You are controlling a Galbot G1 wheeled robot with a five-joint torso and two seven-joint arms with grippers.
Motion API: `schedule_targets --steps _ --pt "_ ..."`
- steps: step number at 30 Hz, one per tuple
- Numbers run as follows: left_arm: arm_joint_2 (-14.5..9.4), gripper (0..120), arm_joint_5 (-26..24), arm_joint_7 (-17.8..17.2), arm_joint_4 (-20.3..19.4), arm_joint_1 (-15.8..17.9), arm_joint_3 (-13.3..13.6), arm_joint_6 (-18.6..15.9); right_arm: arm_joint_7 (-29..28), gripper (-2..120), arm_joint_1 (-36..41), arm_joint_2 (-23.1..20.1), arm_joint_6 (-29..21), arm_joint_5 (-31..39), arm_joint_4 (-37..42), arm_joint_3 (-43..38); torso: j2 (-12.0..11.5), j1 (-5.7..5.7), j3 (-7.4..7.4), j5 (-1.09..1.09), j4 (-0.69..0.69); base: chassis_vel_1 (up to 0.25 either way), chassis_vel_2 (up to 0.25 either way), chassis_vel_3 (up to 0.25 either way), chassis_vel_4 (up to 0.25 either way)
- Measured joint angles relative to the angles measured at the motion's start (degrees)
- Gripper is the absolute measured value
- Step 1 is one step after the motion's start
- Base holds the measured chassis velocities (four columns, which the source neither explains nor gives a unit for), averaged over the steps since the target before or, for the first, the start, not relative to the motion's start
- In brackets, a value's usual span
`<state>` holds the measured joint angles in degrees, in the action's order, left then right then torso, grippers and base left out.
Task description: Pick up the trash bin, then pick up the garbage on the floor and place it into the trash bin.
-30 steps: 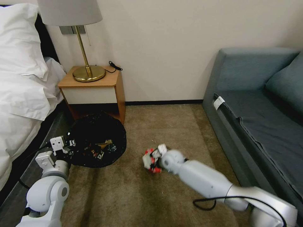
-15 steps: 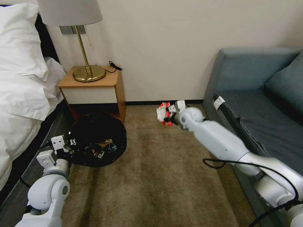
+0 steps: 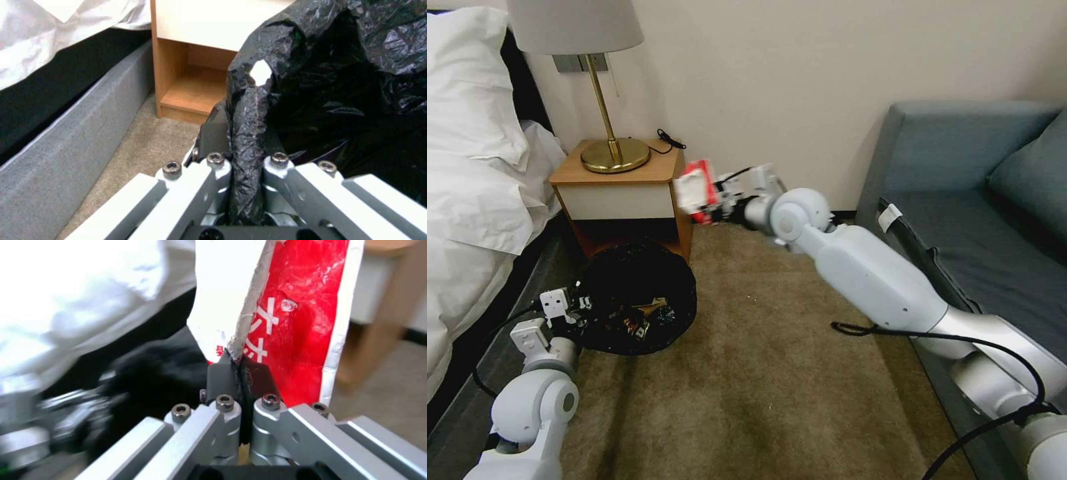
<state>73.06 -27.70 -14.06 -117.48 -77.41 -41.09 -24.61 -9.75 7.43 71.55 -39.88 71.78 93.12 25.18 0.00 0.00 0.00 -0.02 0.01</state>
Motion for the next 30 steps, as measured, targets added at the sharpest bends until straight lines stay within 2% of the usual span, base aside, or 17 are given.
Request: schedule_targets --steps 8,16,18,19,21,22,25,26,27,29,30 --pt "0.0 2 0.0 0.0 -0.4 -0.1 0.2 0.0 -1.0 0 3.0 0.6 -0.5 2.0 4.3 3.8 0.0 0.00 0.00 0.01 -0.01 0.000 0.000 0.000 0.000" --pt "0.2 2 0.0 0.0 -0.7 -0.2 0.1 0.0 -1.6 0 5.9 0.6 -0.4 1.3 3.3 6.2 0.0 0.00 0.00 0.01 -0.01 0.000 0.000 0.000 0.000" --pt "0.2 2 0.0 0.0 -0.7 -0.3 -0.1 0.0 -3.7 8 6.8 0.9 -0.3 3.4 3.1 6.4 0.0 0.00 0.00 0.01 -0.02 0.000 0.000 0.000 0.000" --pt "0.2 2 0.0 0.0 -0.7 -0.3 -0.1 0.0 -3.7 8 6.8 0.9 -0.3 3.4 3.1 6.4 0.0 0.00 0.00 0.01 -0.02 0.000 0.000 0.000 0.000" --pt "0.4 2 0.0 0.0 -0.7 -0.3 -0.1 -0.1 -5.2 19 7.4 1.3 -0.4 4.8 2.7 6.6 0.0 0.00 0.00 0.01 -0.01 0.000 0.000 0.000 0.000" --pt "0.5 2 0.1 -0.1 -0.8 -0.4 -0.1 -0.2 -5.5 25 7.6 1.4 -0.4 4.8 2.7 6.7 0.0 0.00 0.00 0.01 -0.01 0.000 0.000 0.000 0.000" --pt "0.6 2 0.1 -0.1 -0.8 -0.4 -0.1 -0.2 -5.5 28 7.7 1.4 -0.5 4.8 2.7 6.9 0.0 0.00 0.00 0.02 -0.01 0.000 0.000 0.000 0.000" --pt "0.7 2 0.2 -0.1 -0.8 -0.5 -0.1 -0.3 -5.5 35 7.9 1.3 -0.7 4.8 2.9 6.9 0.0 0.00 0.00 0.01 -0.01 0.000 0.000 0.000 0.000" --pt "0.7 2 0.2 -0.1 -0.8 -0.5 -0.1 -0.3 -5.5 35 7.9 1.3 -0.7 4.8 2.9 6.9 0.0 0.00 0.00 0.01 -0.01 0.000 0.000 0.000 0.000" --pt "0.8 2 0.3 -0.2 -0.8 -0.8 -0.1 -0.4 -5.6 48 8.1 1.3 -1.3 4.9 3.2 6.7 0.0 0.00 0.00 0.01 -0.01 0.000 0.000 0.000 0.000" --pt "0.8 2 0.3 -0.2 -0.8 -0.8 -0.1 -0.4 -5.6 48 8.1 1.3 -1.3 4.9 3.2 6.7 0.0 0.00 0.00 0.01 -0.01 0.000 0.000 0.000 0.000"
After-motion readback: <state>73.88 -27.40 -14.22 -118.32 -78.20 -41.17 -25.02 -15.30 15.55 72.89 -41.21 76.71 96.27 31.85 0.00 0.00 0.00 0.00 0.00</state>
